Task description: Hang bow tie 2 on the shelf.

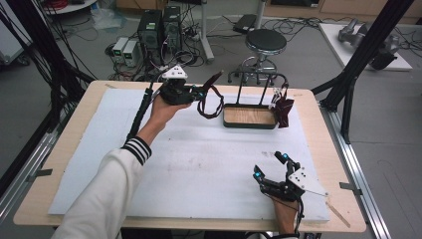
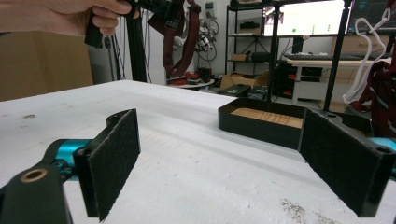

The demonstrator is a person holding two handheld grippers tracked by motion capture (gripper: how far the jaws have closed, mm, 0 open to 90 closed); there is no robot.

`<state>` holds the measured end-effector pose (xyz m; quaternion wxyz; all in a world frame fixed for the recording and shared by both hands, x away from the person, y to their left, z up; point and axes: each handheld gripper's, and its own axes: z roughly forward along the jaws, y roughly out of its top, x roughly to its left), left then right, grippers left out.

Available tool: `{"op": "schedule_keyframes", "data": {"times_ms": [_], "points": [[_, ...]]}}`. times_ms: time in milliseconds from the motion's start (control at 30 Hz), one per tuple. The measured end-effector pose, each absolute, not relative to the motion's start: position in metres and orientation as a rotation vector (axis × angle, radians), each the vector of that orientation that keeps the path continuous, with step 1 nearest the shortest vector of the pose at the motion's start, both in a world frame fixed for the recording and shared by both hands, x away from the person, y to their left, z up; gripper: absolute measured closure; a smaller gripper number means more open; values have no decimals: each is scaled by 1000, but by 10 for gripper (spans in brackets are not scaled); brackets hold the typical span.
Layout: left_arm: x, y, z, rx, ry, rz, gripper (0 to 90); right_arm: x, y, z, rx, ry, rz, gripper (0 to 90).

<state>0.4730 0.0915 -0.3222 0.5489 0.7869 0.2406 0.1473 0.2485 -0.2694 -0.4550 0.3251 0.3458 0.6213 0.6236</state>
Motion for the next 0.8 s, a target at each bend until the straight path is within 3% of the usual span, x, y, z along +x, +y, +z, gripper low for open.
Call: {"op": "schedule_keyframes", "data": {"times_ms": [800], "points": [[491,62,-318,1735,633,339,766,248,-270,-455,915,1620,1633,119]]}}
